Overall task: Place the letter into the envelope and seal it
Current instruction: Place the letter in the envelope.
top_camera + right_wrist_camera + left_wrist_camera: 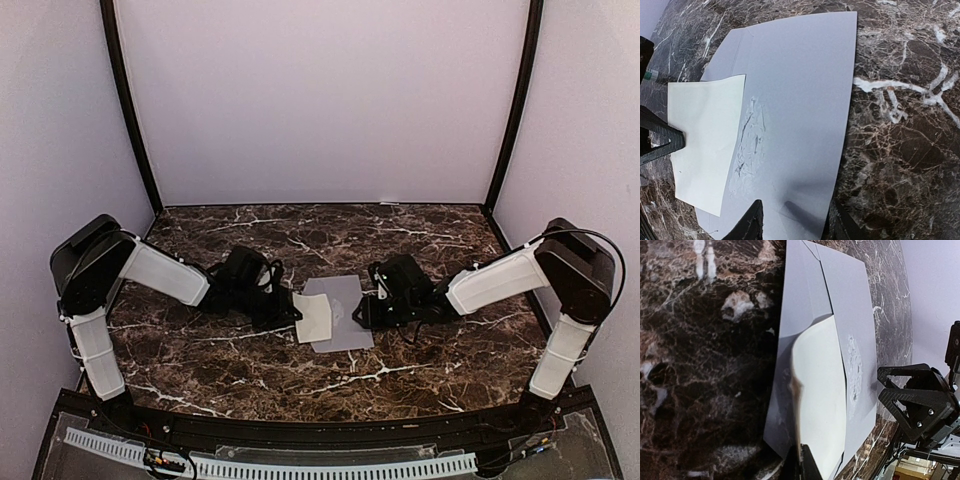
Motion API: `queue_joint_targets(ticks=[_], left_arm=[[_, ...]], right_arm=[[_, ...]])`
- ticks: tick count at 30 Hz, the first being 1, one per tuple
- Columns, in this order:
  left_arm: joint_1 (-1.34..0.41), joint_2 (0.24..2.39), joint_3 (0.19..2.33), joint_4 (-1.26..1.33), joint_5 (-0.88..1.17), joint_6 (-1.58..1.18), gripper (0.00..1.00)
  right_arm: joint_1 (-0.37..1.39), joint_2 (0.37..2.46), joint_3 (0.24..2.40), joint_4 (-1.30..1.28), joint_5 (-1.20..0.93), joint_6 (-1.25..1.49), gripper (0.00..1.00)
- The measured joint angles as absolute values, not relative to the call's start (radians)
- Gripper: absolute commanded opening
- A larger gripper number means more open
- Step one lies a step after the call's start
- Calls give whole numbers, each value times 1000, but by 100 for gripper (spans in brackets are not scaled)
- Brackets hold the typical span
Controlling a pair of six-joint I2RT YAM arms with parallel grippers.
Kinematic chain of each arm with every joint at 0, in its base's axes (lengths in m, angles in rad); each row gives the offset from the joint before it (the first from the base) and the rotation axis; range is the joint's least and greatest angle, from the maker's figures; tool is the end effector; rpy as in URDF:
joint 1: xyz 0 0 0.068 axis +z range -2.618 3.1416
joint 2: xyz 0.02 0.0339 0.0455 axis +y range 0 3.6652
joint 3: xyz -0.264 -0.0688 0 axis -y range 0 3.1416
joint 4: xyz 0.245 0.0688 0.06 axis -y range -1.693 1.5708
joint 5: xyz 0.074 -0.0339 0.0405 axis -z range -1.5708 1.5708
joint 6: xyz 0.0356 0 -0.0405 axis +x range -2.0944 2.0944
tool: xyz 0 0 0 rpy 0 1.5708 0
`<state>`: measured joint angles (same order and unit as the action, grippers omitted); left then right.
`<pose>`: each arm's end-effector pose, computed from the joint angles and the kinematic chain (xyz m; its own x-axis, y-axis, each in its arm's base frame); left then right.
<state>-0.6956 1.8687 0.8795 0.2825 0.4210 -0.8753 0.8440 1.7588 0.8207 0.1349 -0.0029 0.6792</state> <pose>0.2695 -0.2439 0.1250 -0.9516 -0.1184 -0.2836 0.1450 0.6408 -0.7539 0.2250 0.2532 0.1319 -0.8423 -0.0020 -0.5390 -0.2821 0.8536 0.4378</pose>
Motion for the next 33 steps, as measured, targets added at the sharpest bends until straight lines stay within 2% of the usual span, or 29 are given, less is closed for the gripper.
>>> queue_joint_targets(ticks=[33], left_arm=[[-696,1899,890,315,502,-879,0]], right_arm=[[863,1763,837,113,-4,690,42]])
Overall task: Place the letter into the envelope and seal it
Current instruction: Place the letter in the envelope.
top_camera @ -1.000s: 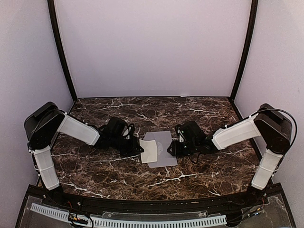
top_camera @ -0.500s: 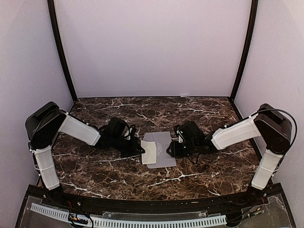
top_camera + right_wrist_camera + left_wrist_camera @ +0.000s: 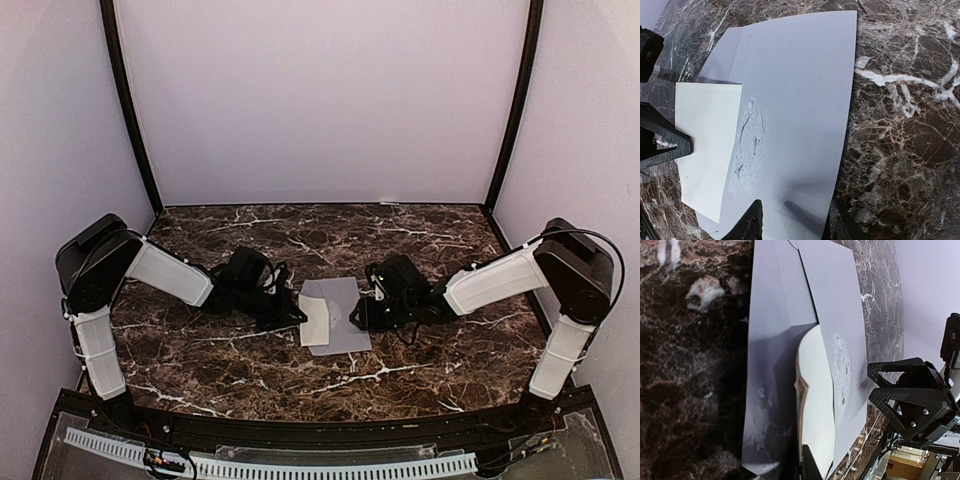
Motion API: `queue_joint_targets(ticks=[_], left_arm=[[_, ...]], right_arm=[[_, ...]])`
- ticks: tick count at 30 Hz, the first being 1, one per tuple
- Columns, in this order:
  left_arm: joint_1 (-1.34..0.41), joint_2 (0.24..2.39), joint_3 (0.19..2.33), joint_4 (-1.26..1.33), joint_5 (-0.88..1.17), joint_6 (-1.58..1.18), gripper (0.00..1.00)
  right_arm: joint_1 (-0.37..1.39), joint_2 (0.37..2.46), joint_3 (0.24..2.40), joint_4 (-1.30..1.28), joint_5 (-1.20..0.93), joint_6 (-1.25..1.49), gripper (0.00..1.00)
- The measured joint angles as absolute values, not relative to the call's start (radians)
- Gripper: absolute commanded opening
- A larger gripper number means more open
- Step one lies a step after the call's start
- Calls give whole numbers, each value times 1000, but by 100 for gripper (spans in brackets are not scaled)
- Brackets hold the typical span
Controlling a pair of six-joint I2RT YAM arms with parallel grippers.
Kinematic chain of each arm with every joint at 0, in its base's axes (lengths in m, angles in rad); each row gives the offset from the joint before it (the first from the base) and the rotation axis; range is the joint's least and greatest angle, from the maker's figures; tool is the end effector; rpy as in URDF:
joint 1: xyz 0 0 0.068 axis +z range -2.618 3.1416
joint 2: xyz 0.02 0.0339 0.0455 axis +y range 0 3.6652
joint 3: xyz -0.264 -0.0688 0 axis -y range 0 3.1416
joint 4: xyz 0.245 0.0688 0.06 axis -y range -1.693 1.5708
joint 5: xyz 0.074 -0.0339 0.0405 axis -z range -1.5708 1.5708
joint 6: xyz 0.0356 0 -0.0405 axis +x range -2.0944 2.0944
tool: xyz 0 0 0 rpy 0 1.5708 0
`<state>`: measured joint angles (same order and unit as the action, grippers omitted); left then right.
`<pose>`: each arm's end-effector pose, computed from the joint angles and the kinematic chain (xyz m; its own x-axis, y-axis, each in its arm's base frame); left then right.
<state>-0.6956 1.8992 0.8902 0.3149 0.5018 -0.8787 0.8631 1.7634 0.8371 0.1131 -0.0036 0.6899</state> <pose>0.2710 -0.2485 0.1207 -0.9645 -0.0741 -0.2536 0.1616 0.5939 -0.7881 0.2216 0.2592 0.1332 -0.8489 -0.0132 -0.5284 -0.2867 0.8513 0.4394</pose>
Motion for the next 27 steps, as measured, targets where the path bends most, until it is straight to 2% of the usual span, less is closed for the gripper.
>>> queue_joint_targets(ticks=[27], left_arm=[[-764,1995,1004,330,461,-895,0]], right_arm=[[870,1764,840,127,-25,691,42]])
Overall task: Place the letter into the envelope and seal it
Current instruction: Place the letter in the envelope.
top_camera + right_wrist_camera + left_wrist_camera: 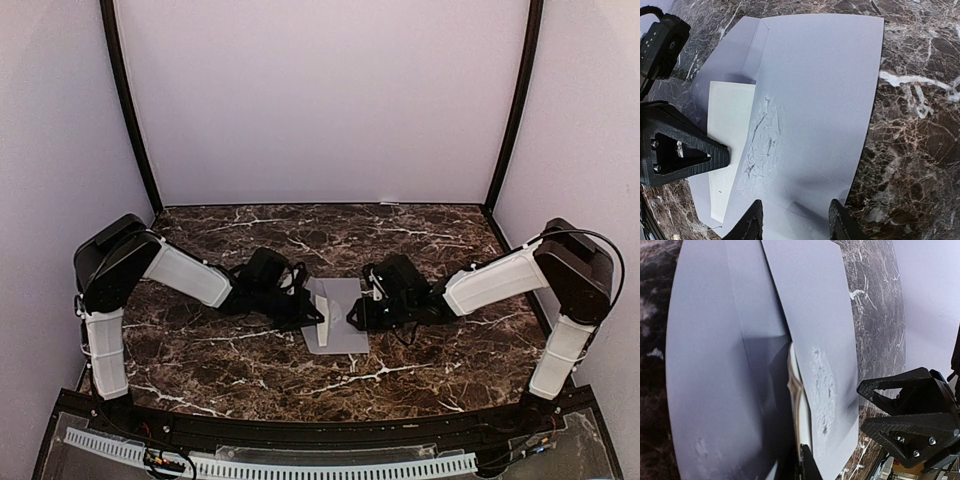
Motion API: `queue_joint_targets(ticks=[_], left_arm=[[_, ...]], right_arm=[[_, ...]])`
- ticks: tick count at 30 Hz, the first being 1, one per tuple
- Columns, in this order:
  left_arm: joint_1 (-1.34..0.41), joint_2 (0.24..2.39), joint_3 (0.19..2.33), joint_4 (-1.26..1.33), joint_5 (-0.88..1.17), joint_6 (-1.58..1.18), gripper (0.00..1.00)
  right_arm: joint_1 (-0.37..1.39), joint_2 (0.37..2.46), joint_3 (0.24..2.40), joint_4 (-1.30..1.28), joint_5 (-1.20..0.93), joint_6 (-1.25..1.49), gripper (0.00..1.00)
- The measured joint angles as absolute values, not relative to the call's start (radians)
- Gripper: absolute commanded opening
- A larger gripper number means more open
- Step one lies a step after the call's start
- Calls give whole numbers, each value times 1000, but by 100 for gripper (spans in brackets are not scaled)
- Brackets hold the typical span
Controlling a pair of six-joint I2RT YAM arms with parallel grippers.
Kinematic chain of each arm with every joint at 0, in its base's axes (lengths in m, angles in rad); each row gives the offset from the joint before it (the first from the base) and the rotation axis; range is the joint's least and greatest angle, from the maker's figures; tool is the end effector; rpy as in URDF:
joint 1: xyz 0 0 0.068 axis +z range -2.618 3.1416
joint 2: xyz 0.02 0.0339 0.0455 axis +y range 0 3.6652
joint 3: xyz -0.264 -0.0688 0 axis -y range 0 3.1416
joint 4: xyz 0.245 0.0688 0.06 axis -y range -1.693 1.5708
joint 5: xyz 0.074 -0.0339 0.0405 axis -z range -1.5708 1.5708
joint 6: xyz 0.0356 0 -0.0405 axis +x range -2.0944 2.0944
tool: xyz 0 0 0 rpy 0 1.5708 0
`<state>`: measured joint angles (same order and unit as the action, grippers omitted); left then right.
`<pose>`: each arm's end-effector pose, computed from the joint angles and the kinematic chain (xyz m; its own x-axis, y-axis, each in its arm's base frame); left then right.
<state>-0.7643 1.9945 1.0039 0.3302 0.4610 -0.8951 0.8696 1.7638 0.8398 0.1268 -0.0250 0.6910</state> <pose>0.2754 -0.2859 0.1172 -0.9584 -0.0492 -0.2810 0.2007 0.5835 -0.7869 0.2204 0.2624 0.1348 -0.8496 -0.0187 -0.5270 -0.3032 0.8351 0.4591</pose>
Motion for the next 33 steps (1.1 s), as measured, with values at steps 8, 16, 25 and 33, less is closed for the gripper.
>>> queue_joint_targets(ticks=[8,16,25,33], left_arm=[[-766,1997,1052,247,415,-835,25],[-768,1933,1064,118,305,-757,44],[-768,1880,1065,-7,212,-700,52],[-771,1864,1080,-58,163,-664,47]], right_arm=[[871,1762,840,115,2,691,45],[871,1697,840,54,57,691,51],[871,1653,840,44,72,692,54],[871,1653,840,50,54,709,53]])
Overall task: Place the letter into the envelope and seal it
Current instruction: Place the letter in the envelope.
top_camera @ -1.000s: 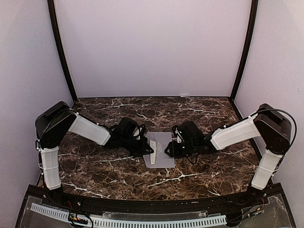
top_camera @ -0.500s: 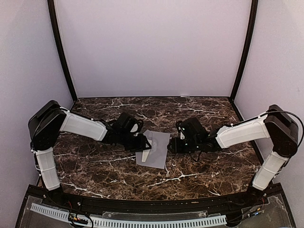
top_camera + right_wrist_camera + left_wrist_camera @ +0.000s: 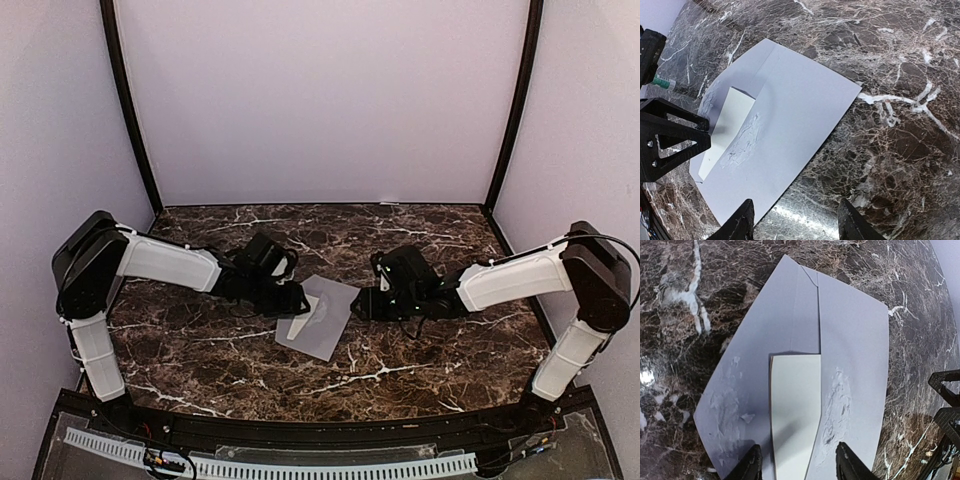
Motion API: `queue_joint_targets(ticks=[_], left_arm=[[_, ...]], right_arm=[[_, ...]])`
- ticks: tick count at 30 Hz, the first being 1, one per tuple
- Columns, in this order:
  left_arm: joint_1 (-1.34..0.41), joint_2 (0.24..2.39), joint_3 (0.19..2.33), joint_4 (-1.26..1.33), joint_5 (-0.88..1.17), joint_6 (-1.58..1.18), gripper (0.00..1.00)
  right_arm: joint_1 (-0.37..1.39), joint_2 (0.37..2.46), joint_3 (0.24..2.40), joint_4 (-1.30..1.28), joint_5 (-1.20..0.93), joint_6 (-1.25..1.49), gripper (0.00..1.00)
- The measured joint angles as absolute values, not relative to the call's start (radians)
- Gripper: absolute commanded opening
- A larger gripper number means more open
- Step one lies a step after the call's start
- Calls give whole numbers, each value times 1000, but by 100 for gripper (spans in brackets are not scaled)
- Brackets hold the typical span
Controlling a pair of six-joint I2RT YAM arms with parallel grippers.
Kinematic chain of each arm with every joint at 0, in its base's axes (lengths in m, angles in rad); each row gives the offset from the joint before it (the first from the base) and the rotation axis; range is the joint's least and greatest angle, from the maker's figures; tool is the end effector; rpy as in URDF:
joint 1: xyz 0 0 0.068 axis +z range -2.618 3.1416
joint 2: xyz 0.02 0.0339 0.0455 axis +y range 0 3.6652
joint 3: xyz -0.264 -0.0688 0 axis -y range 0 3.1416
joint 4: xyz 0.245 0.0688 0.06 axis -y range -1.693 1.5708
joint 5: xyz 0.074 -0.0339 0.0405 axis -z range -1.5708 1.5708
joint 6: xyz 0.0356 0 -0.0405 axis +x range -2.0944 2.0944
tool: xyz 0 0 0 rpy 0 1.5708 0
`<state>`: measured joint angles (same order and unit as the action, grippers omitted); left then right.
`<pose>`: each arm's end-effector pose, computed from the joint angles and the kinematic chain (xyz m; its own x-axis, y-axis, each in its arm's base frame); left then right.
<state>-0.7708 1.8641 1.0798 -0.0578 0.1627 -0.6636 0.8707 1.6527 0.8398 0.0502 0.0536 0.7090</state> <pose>0.2720 -0.2722 0.1542 -0.8927 0.0197 -0.4501 0.2729 0.8186 -0.5054 0.2159 0.2533 0.1642 -0.8188 0.0371 -0.5728 -0.2709 0.8548 0.4426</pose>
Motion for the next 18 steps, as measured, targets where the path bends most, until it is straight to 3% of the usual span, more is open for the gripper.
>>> queue_joint_targets(ticks=[18], left_arm=[[-761,1892,1154,-84,149,-602,36]], right_arm=[[871,1707,837,123,-30,769,49]])
